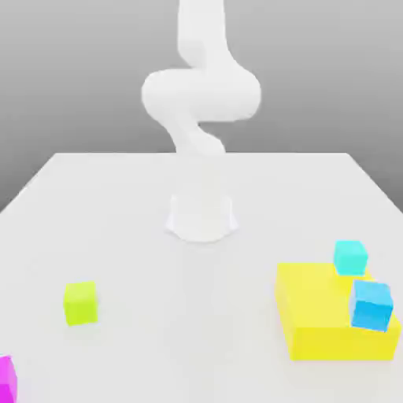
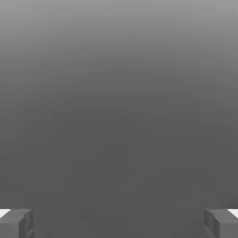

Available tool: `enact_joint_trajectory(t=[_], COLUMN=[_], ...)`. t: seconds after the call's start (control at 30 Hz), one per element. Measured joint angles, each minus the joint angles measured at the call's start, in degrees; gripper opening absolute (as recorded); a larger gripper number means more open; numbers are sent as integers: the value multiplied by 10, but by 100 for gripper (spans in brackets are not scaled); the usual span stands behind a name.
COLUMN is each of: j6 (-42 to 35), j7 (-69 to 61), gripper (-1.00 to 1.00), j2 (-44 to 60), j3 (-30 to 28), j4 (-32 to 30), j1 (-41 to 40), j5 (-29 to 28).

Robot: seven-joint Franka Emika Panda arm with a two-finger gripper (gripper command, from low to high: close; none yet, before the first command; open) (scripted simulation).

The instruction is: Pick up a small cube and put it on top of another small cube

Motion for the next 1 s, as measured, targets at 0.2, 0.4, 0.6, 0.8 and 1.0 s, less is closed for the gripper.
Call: enact_joint_trajectory(t=[0.2,0.4,0.6,0.8,1.0], j6=[83,162,242,335,384], j7=[128,244,342,341,330], gripper=[0,0,0,0,-100], j2=[133,258,382,507,566], j3=[-7,-26,-65,-49,-26], j4=[-77,-151,-225,-240,-230], j1=[-92,-170,-234,-265,-283], j5=[-17,-28,-12,48,64])
